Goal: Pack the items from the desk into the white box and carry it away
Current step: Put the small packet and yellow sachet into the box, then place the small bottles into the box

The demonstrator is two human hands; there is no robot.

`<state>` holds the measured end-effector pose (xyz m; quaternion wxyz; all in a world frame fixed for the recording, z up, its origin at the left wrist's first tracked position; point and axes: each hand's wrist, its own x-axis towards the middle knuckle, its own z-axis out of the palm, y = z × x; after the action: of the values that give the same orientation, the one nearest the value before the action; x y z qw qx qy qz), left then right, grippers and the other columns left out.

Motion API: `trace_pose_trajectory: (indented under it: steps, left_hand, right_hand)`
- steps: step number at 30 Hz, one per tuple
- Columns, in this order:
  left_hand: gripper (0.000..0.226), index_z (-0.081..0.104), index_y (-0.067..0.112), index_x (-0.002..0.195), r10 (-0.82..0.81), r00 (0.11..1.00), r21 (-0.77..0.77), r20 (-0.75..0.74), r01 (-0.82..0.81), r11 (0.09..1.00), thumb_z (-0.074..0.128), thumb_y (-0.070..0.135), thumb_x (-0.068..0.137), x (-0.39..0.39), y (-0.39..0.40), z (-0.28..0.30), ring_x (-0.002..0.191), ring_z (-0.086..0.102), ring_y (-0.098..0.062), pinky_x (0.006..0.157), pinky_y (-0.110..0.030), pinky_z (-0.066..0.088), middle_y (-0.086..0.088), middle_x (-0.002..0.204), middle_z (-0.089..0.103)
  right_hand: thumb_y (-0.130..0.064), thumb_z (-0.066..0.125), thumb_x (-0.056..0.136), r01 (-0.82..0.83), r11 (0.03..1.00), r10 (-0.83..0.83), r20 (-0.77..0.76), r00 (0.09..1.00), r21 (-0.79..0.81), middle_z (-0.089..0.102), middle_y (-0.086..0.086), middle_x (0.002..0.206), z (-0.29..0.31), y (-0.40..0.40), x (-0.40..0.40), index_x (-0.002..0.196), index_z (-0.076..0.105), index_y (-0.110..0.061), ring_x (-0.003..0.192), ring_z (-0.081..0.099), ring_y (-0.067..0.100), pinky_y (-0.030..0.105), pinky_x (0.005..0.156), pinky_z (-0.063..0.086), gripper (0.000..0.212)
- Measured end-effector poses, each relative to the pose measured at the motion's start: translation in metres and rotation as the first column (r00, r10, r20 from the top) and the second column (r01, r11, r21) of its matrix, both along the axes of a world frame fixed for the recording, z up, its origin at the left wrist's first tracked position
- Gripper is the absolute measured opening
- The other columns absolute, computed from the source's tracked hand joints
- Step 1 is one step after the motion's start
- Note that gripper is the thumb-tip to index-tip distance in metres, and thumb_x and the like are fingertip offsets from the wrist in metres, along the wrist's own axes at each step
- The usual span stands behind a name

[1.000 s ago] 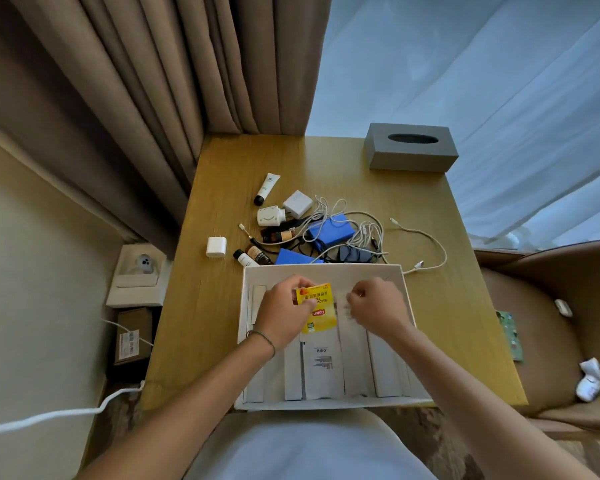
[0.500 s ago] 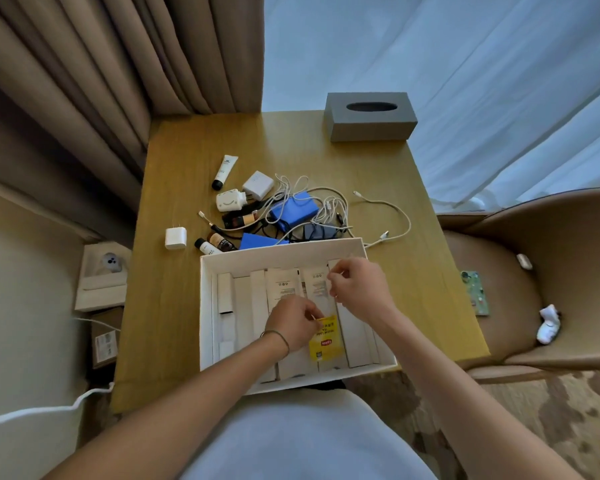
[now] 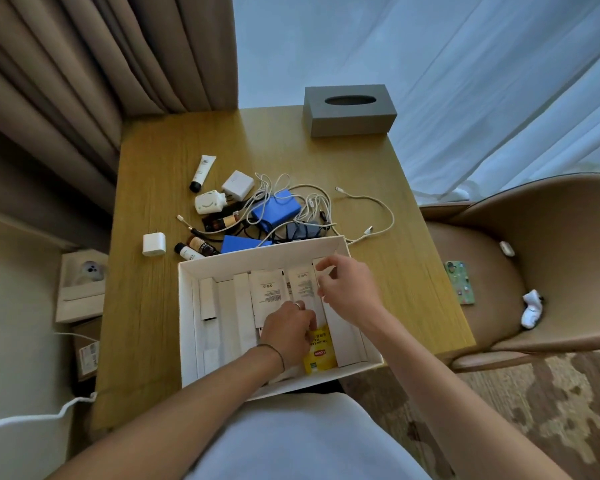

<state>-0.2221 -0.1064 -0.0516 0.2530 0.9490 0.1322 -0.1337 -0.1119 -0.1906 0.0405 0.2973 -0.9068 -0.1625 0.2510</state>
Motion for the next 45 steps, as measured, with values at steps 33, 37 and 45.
trace_pose_trajectory:
  steps: [33,37,45]
  left_hand:
    - [0.020,0.071,0.025,0.103,0.530,0.835,-0.060,0.145,-0.527,0.848,0.056,0.016,0.095,0.028,0.189,0.097,0.090,0.063,-0.009,0.078,-0.034,0.057,0.007,0.101,0.069]
    - [0.019,0.071,0.026,0.102,0.561,0.825,-0.006,0.074,-0.562,0.827,0.055,0.017,0.095,0.019,0.206,0.088,0.091,0.063,-0.008,0.080,-0.031,0.056,0.007,0.101,0.067]
    - [0.020,0.068,0.034,0.094,0.601,0.799,0.072,-0.010,-0.599,0.798,0.055,0.019,0.093,-0.003,0.227,0.079,0.080,0.061,-0.003,0.068,-0.026,0.055,0.014,0.092,0.064]
  right_hand:
    - [-0.004,0.051,0.083,-0.504,0.863,0.505,0.082,0.859,-0.035,0.074,0.016,0.086,0.001,0.157,0.081,0.085,0.073,-0.006,0.081,0.068,0.036,0.029,0.057,0.038,0.023]
    - [-0.002,0.050,0.084,-0.595,0.787,0.614,0.124,0.779,-0.162,0.064,0.011,0.073,-0.021,0.195,0.083,0.078,0.065,-0.011,0.069,0.060,0.033,0.031,0.053,0.039,0.019]
    - [-0.004,0.056,0.086,-0.698,0.618,0.783,0.213,0.584,-0.362,0.070,0.013,0.094,-0.060,0.247,0.079,0.091,0.063,-0.009,0.081,0.067,0.033,0.034,0.059,0.043,0.010]
